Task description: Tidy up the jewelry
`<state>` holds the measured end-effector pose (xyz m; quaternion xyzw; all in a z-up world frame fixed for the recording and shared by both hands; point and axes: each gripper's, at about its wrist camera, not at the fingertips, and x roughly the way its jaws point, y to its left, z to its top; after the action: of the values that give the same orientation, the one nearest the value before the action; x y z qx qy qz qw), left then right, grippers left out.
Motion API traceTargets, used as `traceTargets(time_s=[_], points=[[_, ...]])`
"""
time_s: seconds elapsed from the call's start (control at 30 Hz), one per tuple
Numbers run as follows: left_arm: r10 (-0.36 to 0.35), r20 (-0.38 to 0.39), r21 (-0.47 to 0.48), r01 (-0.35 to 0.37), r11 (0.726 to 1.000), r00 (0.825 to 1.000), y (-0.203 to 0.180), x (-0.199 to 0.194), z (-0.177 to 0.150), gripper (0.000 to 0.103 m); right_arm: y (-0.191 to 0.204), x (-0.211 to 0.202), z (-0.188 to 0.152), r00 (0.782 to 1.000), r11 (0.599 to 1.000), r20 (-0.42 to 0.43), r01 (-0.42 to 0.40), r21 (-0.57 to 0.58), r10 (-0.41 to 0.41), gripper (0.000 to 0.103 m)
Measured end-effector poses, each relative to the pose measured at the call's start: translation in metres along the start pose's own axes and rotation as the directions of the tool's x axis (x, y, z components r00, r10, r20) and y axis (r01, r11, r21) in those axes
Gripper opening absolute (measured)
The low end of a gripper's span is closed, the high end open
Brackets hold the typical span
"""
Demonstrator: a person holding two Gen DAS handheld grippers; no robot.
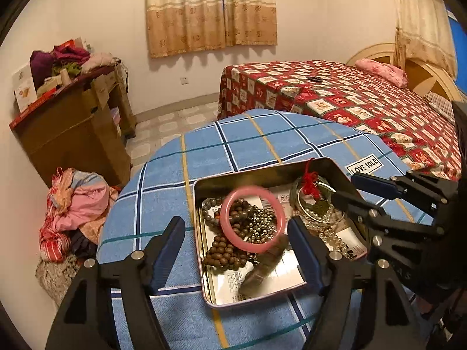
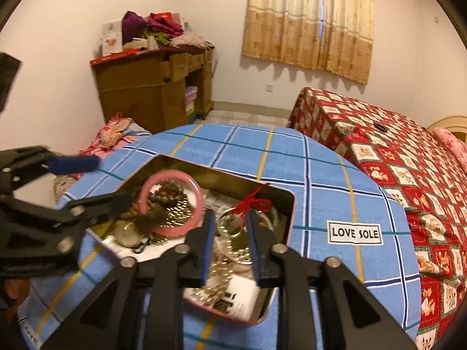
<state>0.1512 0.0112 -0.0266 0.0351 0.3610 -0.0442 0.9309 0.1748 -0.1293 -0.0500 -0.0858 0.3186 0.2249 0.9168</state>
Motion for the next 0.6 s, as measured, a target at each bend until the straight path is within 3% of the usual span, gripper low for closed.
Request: traceTargets(time_s=[0.1,0.23,0.6], points=[[0.006,-0.005,0.011,-0.006,1.000,1.000,0.001,0.000,-0.002,0.073,-0.003,-0.006,-0.003,1.000,1.000,0.010,0.010,0.004,-0.010,0.054],[-0.007,0.004,-0.009,0.007,1.000,1.000,0.005,-0.007,-0.003,0.073,-0.004,-0.014,-0.006,1.000,1.000,0.006,0.024,0.011,-0.024,0.062],[-0.010,0.031,-0.068,0.012,0.998,0.999,0.010,-0.028,-0.015,0.073,-0.007,-0.056,-0.013,0.996,0.997,0.083,0.037,0.062,-0.042,0.071]])
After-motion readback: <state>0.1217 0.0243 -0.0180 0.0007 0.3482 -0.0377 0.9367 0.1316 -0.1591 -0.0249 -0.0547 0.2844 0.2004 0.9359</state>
